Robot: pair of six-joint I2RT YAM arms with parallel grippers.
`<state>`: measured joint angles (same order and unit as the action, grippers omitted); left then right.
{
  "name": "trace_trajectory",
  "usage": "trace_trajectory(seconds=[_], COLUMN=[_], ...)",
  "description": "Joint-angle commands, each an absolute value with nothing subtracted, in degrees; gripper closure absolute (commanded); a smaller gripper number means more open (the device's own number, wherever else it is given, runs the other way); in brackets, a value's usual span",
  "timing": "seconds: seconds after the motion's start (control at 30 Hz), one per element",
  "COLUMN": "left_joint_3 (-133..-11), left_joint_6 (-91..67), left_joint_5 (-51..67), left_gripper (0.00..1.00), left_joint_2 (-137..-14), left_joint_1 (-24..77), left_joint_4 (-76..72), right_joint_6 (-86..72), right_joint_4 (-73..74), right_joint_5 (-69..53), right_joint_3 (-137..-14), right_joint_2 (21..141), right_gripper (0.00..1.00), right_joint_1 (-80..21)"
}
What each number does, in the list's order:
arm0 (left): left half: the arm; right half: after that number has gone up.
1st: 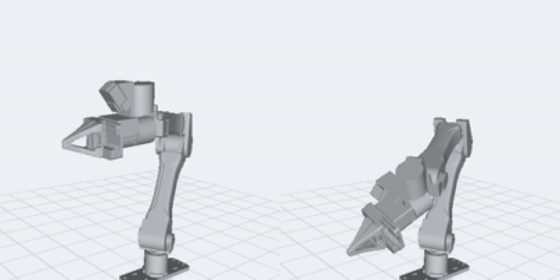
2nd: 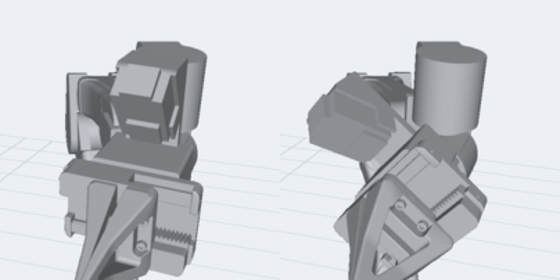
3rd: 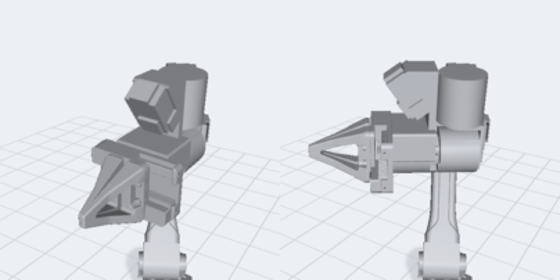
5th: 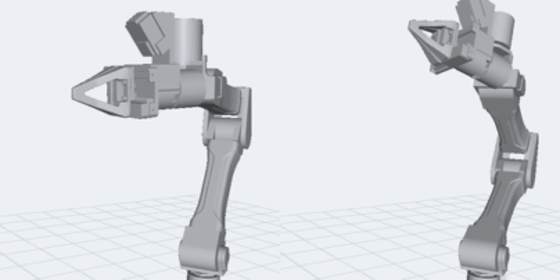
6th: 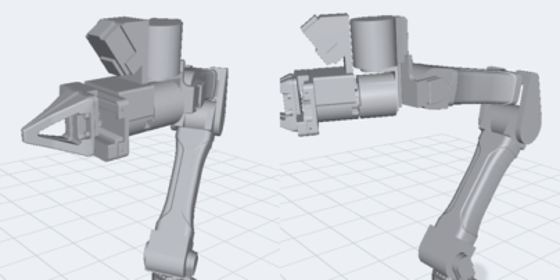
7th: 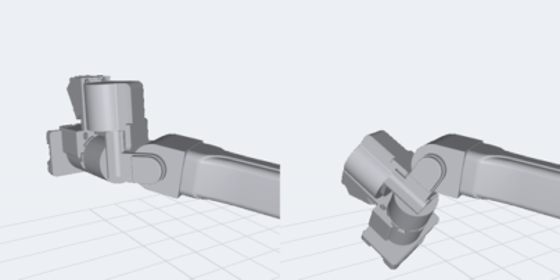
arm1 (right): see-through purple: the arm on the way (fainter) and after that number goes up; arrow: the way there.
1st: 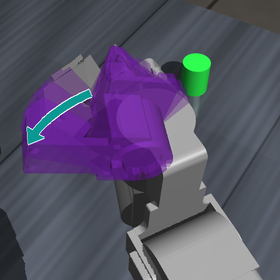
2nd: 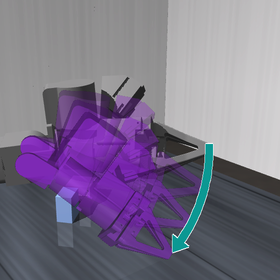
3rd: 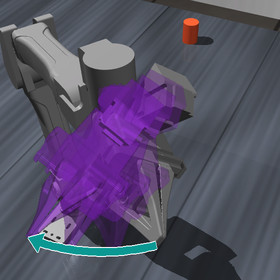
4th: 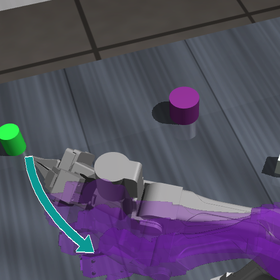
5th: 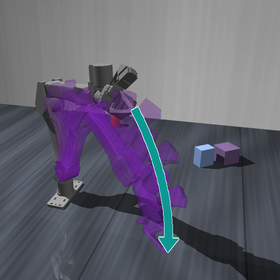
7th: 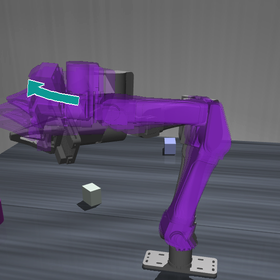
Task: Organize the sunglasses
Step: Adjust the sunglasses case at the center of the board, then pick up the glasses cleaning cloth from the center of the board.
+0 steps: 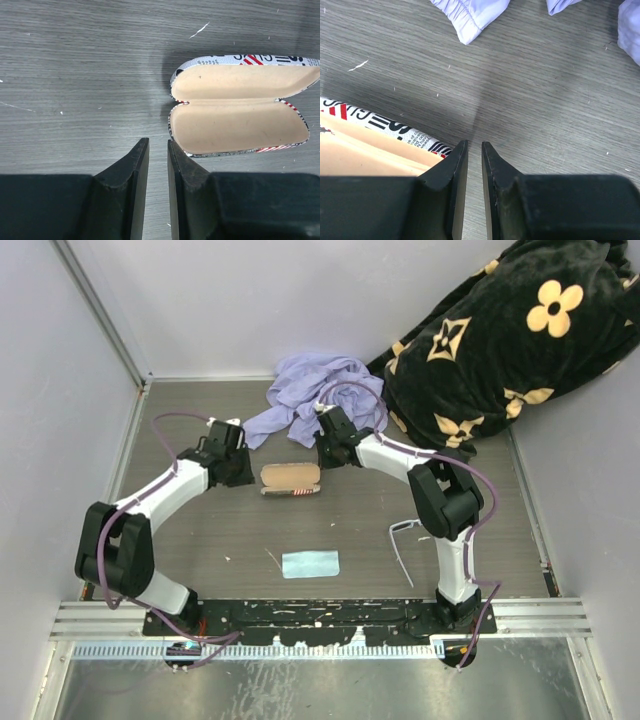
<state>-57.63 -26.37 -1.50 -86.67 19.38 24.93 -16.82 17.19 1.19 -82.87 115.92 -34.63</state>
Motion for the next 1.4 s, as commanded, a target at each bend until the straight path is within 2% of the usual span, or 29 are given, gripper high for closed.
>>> trace_trajectory(seconds=[0.0,0.13,0.23,0.33,0.5,0.53,0.57,0.63,0.8,0.93,1.07,1.17,1.27,1.37], left_joint_3=[-57.10,-55.61,-53.52,-51.35,-49.15,-49.20,-49.36,-49.97,-50.79,-50.65,-49.63,-46.27,-44.79,-42.64], left_joint_6=[-27.14,-27.35,-28.50,-29.01,-30.70,-30.75,-30.84,-30.31,-29.73,-31.65,-31.85,-31.60,-32.29,-35.37], left_joint_5=[-2.44,-3.94,-3.37,1.85,11.03,12.34,12.97,13.15,12.17,12.59,22.94,27.44,21.57,14.20], left_gripper=[0.77,0.77,0.71,0.65,0.44,0.36,0.19,0.02,0.02,0.02,0.02,0.02,0.01,0.10], left_joint_2=[-82.62,-78.88,-74.33,-68.58,-63.40,-62.86,-62.34,-61.20,-59.34,-59.41,-62.00,-58.97,-53.77,-49.20], left_joint_1=[18.11,15.74,12.84,9.18,2.91,1.72,0.77,-0.26,-0.75,-1.82,-4.03,-3.66,1.58,9.26], left_joint_4=[25.68,26.79,25.94,23.74,21.79,21.91,22.43,23.80,27.07,29.80,29.34,25.06,26.19,29.13], right_joint_6=[-16.75,-16.35,-15.70,-14.73,-19.03,-20.14,-20.95,-22.04,-23.83,-23.05,-23.71,-24.35,-25.66,-28.77], right_joint_4=[16.05,14.95,12.99,9.02,3.10,3.06,3.12,4.19,8.63,10.86,15.37,18.57,21.16,21.79], right_joint_5=[3.60,7.41,11.19,12.00,10.72,10.59,9.82,6.07,-5.13,-10.75,-14.17,-13.97,-9.02,-6.52], right_joint_3=[-84.81,-80.70,-76.04,-69.85,-60.10,-58.93,-57.79,-56.05,-52.11,-49.29,-46.99,-44.73,-42.55,-39.92], right_joint_2=[114.59,108.44,101.41,93.57,81.17,79.46,77.33,74.88,70.81,67.70,66.21,65.58,64.43,63.63], right_gripper=[0.76,0.74,0.71,0.59,0.50,0.49,0.47,0.42,0.27,0.25,0.25,0.24,0.25,0.27], right_joint_1=[-34.03,-31.22,-29.28,-28.01,-25.38,-24.64,-23.96,-22.06,-16.68,-14.41,-14.48,-17.67,-24.98,-31.05])
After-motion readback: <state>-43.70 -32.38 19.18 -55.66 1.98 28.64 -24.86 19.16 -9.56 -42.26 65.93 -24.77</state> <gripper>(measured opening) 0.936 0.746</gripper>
